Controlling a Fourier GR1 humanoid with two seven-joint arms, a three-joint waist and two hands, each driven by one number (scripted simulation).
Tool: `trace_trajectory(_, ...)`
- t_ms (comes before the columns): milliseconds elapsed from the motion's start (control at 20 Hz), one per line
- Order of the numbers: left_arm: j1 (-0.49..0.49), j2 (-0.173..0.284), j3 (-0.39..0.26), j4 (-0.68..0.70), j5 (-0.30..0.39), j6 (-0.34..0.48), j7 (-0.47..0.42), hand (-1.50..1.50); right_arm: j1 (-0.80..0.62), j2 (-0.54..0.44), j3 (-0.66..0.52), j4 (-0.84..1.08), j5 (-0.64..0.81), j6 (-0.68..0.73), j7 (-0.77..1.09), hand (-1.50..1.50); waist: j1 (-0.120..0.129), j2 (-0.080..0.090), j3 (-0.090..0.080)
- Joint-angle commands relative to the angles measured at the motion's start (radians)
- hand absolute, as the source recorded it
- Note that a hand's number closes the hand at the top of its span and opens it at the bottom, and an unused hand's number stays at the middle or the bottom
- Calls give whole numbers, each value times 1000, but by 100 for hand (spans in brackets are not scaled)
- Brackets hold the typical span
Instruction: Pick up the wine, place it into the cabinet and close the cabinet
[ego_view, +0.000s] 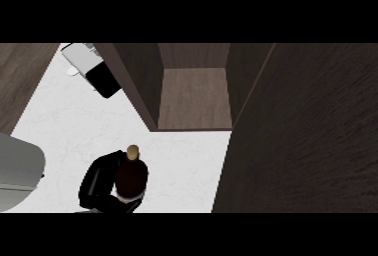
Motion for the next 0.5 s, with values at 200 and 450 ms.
trace_trajectory(200,60,-11,-190,-181,60,110,98,150,89,-68,-37,-220,29,9,46,-150,-1,3,0)
trace_trajectory(450,60,-11,-350,-316,70,335,188,150,97,-67,18,-191,60,-12,-1,-150,-4,0,0)
